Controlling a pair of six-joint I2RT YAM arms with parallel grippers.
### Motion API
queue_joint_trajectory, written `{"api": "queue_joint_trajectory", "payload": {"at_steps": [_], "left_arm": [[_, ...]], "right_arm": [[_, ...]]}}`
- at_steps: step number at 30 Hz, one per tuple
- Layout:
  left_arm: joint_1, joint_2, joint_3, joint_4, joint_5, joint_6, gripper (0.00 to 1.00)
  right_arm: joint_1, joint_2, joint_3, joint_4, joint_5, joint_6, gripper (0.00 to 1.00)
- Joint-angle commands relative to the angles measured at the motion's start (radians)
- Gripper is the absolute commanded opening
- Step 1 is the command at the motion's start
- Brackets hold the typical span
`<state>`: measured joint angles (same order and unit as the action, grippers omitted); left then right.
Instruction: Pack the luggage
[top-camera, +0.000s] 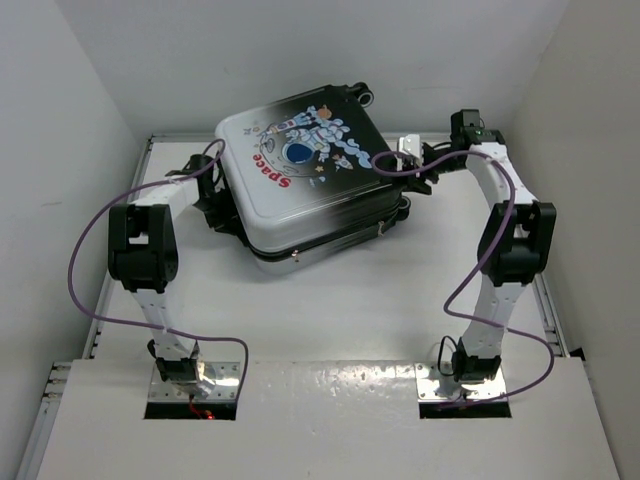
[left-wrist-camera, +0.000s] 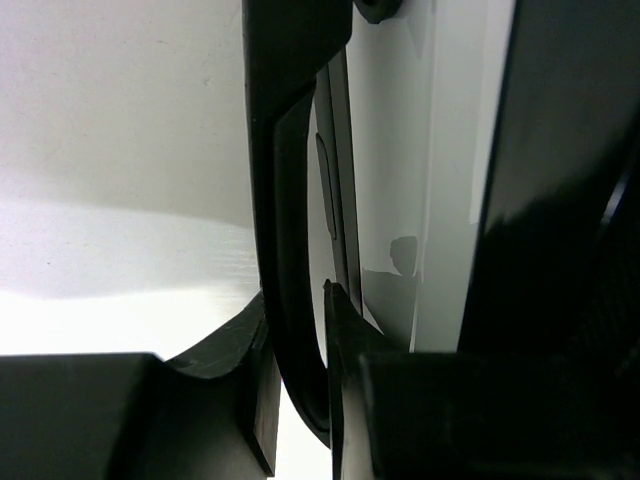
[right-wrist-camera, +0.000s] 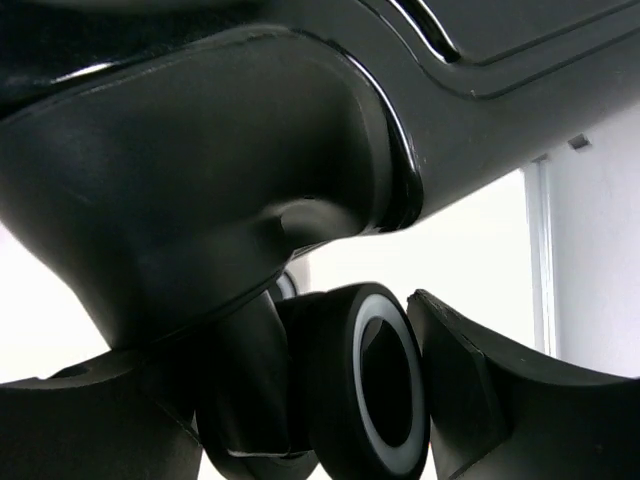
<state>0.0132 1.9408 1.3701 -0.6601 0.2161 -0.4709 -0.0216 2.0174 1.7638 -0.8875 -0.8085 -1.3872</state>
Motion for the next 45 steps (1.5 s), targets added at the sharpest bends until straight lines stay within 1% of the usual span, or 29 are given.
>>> {"api": "queue_joint_trajectory", "payload": {"at_steps": [1, 2, 3, 6, 7, 10, 11, 15, 17, 18, 20, 21, 22, 24, 25, 26, 27, 29, 30, 31, 32, 33, 34, 35, 36, 40, 42, 43, 45], "left_arm": [[0.013, 0.107, -0.045, 0.017, -0.127, 0.14, 0.0], [0.013, 0.116, -0.045, 0.017, -0.127, 0.14, 0.0], [0.013, 0.116, -0.045, 0.017, -0.127, 0.14, 0.0], [0.004, 0.125, -0.045, 0.017, -0.127, 0.14, 0.0], [0.004, 0.126, -0.045, 0.017, -0.127, 0.14, 0.0], [-0.005, 0.126, -0.034, 0.017, -0.127, 0.14, 0.0], [-0.005, 0.126, -0.034, 0.017, -0.127, 0.14, 0.0], [-0.005, 0.126, -0.025, 0.017, -0.127, 0.14, 0.0], [-0.015, 0.126, -0.025, 0.017, -0.127, 0.14, 0.0], [-0.015, 0.126, -0.025, 0.017, -0.127, 0.14, 0.0], [-0.015, 0.126, -0.025, 0.017, -0.127, 0.14, 0.0], [-0.015, 0.126, -0.034, 0.017, -0.127, 0.14, 0.0], [-0.024, 0.126, -0.034, 0.017, -0.127, 0.14, 0.0], [-0.024, 0.126, -0.034, 0.017, -0.127, 0.14, 0.0], [-0.024, 0.126, -0.043, 0.017, -0.127, 0.14, 0.0], [-0.024, 0.126, -0.043, 0.017, -0.127, 0.14, 0.0], [-0.024, 0.126, -0.043, 0.017, -0.127, 0.14, 0.0], [-0.024, 0.126, -0.052, 0.017, -0.127, 0.14, 0.0], [-0.024, 0.126, -0.052, 0.017, -0.127, 0.13, 0.0], [-0.024, 0.116, -0.052, 0.017, -0.127, 0.13, 0.0], [-0.024, 0.116, -0.065, 0.027, -0.127, 0.118, 0.0], [-0.024, 0.104, -0.078, 0.027, -0.127, 0.107, 0.0], [-0.024, 0.104, -0.078, 0.027, -0.113, 0.107, 0.0], [-0.024, 0.104, -0.089, 0.027, -0.113, 0.107, 0.0], [-0.024, 0.104, -0.089, 0.027, -0.104, 0.107, 0.0], [-0.033, 0.095, -0.114, 0.027, -0.095, 0.107, 0.0], [-0.033, 0.095, -0.123, 0.027, -0.086, 0.098, 0.0], [-0.033, 0.095, -0.123, 0.027, -0.086, 0.098, 0.0], [-0.042, 0.095, -0.132, 0.027, -0.086, 0.098, 0.0]], "right_arm": [[0.006, -0.101, -0.056, 0.416, -0.095, 0.185, 0.0], [0.005, -0.117, -0.081, 0.496, -0.089, 0.221, 0.0], [0.005, -0.138, -0.113, 0.666, -0.083, 0.25, 0.0], [0.003, -0.141, -0.081, 0.804, -0.061, 0.46, 0.0], [0.0, -0.135, -0.023, 0.821, -0.054, 0.476, 0.0], [-0.014, -0.126, -0.013, 0.756, -0.058, 0.476, 0.0], [-0.015, -0.137, -0.041, 0.69, -0.06, 0.386, 0.01], [-0.02, -0.163, -0.124, 0.503, -0.072, 0.26, 0.09], [-0.018, -0.175, -0.156, 0.412, -0.072, 0.228, 0.24], [-0.018, -0.174, -0.187, 0.397, -0.061, 0.217, 0.45], [-0.018, -0.164, -0.202, 0.397, -0.022, 0.226, 0.58], [-0.017, -0.152, -0.207, 0.425, 0.012, 0.232, 0.69], [-0.015, -0.149, -0.205, 0.458, 0.058, 0.355, 0.71], [-0.031, -0.149, -0.161, 0.561, 0.084, 0.472, 0.71], [-0.059, -0.157, -0.146, 0.576, 0.062, 0.69, 0.7], [-0.075, -0.179, -0.132, 0.594, 0.055, 0.791, 0.68], [-0.11, -0.215, -0.15, 0.655, -0.002, 0.982, 0.62], [-0.162, -0.306, -0.255, 0.7, -0.015, 1.292, 0.56], [-0.176, -0.348, -0.318, 0.769, 0.009, 1.36, 0.56], [-0.173, -0.499, -0.547, 0.86, 0.041, 1.477, 0.56], [-0.172, -0.55, -0.625, 0.913, 0.061, 1.548, 0.58], [-0.131, -0.601, -0.706, 0.996, 0.118, 1.57, 0.6], [-0.111, -0.734, -0.904, 1.051, 0.177, 1.583, 0.6], [-0.088, -0.768, -0.952, 1.09, 0.218, 1.591, 0.6], [-0.021, -0.843, -1.078, 1.114, 0.241, 1.603, 0.6], [0.15, -0.878, -1.236, 1.191, 0.334, 1.611, 0.55], [0.279, -0.855, -1.297, 1.322, 0.478, 1.594, 0.54], [0.331, -0.827, -1.332, 1.358, 0.615, 1.597, 0.54], [0.382, -0.763, -1.33, 1.447, 0.681, 1.608, 0.54]]}}
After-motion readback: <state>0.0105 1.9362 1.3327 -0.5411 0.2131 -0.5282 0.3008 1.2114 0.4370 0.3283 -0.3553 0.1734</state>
